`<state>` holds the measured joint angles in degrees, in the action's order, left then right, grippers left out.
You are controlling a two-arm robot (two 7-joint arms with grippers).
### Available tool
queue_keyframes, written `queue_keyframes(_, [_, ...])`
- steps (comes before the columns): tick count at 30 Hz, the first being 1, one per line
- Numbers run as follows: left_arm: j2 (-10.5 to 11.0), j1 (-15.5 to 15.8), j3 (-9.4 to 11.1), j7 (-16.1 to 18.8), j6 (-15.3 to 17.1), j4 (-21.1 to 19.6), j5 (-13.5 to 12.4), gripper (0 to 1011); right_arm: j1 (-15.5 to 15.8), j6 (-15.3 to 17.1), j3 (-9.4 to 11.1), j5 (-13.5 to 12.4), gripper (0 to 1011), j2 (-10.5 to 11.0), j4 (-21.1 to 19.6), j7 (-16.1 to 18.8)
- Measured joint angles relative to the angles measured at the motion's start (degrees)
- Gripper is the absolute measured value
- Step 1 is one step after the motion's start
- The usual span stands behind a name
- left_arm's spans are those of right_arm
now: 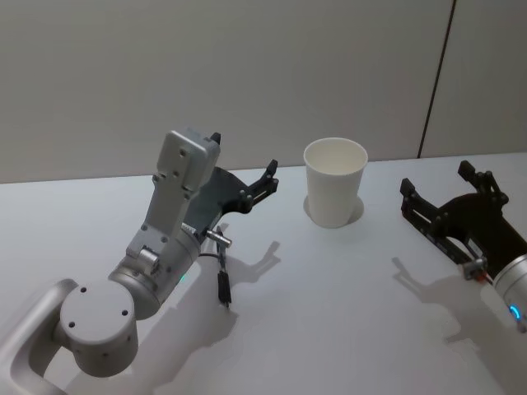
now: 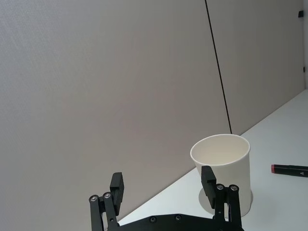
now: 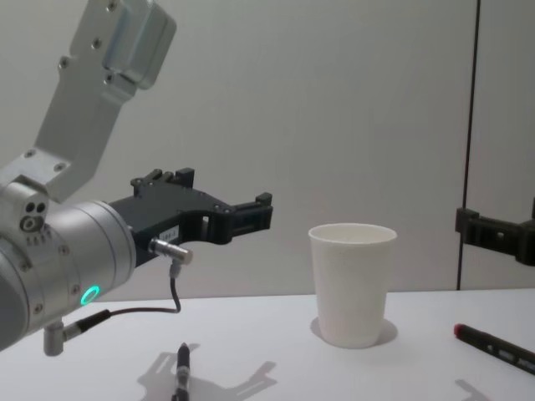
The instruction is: Place the pen into the pen holder.
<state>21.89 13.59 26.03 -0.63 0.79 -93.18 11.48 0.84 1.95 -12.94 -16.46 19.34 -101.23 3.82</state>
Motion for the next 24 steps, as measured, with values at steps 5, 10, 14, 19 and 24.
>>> queue_keyframes(5, [0.0, 0.0, 0.0, 0.0, 0.0, 0.0, 0.0, 1001, 0.0, 0.0, 0.0, 0.0, 1001, 0.0, 0.0, 0.0])
queue_keyframes(10, [0.0, 0.0, 0.0, 0.0, 0.0, 0.0, 0.0, 1001, 0.0, 0.0, 0.0, 0.0, 1001, 0.0, 0.0, 0.0])
queue_keyframes(14, [0.0, 0.0, 0.0, 0.0, 0.0, 0.0, 0.0, 1001, 0.0, 0.0, 0.0, 0.0, 1002, 0.0, 0.0, 0.0])
queue_keyframes(19, [0.0, 0.0, 0.0, 0.0, 0.0, 0.0, 0.0, 1001, 0.0, 0.0, 0.0, 0.0, 1001, 0.0, 0.0, 0.0])
queue_keyframes(24, [0.0, 0.0, 0.0, 0.0, 0.0, 0.0, 0.0, 1001, 0.0, 0.0, 0.0, 0.0, 1001, 0.0, 0.0, 0.0])
